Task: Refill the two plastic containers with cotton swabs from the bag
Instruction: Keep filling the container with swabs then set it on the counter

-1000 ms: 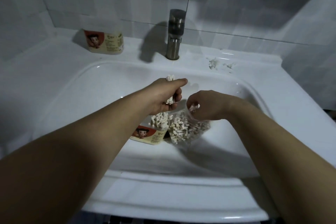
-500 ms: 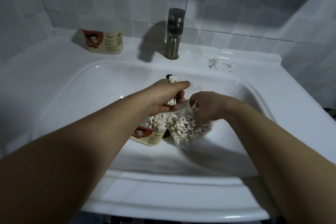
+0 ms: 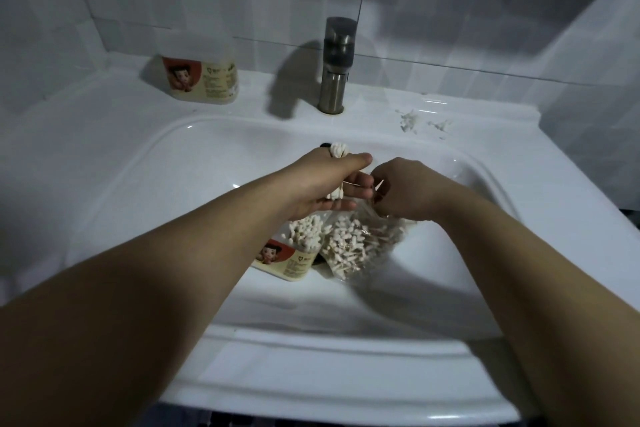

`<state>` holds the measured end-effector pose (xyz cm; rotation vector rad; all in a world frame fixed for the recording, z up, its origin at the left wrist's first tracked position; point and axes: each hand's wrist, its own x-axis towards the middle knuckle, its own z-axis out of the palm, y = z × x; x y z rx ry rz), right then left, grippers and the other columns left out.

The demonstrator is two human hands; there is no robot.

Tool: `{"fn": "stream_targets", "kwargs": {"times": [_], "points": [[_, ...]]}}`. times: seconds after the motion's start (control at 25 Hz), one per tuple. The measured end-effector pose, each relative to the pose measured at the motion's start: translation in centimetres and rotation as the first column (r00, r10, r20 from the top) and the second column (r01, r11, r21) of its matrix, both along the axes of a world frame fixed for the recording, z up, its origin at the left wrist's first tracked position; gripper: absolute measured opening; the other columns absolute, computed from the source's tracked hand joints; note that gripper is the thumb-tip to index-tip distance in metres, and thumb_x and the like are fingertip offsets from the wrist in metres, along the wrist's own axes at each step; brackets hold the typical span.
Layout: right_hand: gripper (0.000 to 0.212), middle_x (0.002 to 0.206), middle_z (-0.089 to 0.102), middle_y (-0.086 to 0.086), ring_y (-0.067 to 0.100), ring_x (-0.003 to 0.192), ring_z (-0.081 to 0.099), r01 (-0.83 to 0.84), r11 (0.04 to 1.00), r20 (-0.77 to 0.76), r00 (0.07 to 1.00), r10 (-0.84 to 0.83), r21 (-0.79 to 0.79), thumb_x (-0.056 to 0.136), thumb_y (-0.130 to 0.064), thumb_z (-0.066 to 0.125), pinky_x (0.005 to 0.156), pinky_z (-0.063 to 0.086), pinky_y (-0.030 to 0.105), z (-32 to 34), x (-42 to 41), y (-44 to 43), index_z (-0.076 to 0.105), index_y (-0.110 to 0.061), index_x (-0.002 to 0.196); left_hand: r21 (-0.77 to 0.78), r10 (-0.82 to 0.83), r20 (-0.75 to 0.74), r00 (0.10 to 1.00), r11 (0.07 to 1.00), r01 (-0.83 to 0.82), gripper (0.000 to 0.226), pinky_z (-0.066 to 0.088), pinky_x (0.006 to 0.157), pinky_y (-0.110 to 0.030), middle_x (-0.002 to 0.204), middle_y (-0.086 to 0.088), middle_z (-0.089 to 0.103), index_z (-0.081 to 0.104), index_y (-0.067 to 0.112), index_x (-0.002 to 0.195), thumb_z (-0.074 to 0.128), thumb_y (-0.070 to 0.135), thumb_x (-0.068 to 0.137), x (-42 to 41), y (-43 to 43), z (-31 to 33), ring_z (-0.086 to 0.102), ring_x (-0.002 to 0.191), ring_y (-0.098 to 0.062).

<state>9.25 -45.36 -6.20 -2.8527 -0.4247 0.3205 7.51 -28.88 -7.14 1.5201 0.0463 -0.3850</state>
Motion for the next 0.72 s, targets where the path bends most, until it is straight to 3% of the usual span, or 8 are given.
{"fn": "stream_targets", "kwargs": {"times": [0.12,0.52,0.72], "points": [[0.017,0.08,0.065,-0.005,0.014,0.075,0.062,-0.052,0.998,-0.069,0.996,0.05,-0.026,0.087,-0.022,0.058,0.06,0.043,0.024,-0.5,-0.3,0.2,0.054,-0.032,0.073,0.003,0.001,-0.002,1.0,1.0,-0.001,0.018,0.061,0.089,-0.038,0.088,-0.001,0.077,0.066,0.015,0.106,0.064,0.032,0.1,0.1,0.1,-0.2,0.077,0.089,-0.015],[0.016,0.075,0.065,-0.008,0.01,0.074,0.061,-0.028,0.999,0.021,0.999,0.029,-0.028,0.088,-0.03,0.06,0.058,0.04,0.022,-1.9,0.7,0.8,0.059,-0.028,0.073,0.052,-0.023,0.025,0.999,0.998,0.022,0.022,0.062,0.085,-0.036,0.087,0.0,0.077,0.068,0.014,0.105,0.063,0.035,0.1,0.2,0.1,-0.7,0.076,0.085,-0.011],[0.023,0.065,0.061,-0.009,0.008,0.066,0.058,0.045,0.999,0.023,0.999,-0.045,0.025,0.081,-0.018,0.066,0.053,0.038,0.022,-1.1,0.6,1.0,0.059,-0.027,0.062,0.293,-0.082,0.134,0.988,0.955,0.039,0.028,0.062,0.08,-0.035,0.095,-0.004,0.079,0.071,0.009,0.107,0.061,0.035,0.101,0.7,0.3,-1.1,0.076,0.091,-0.016]]}}
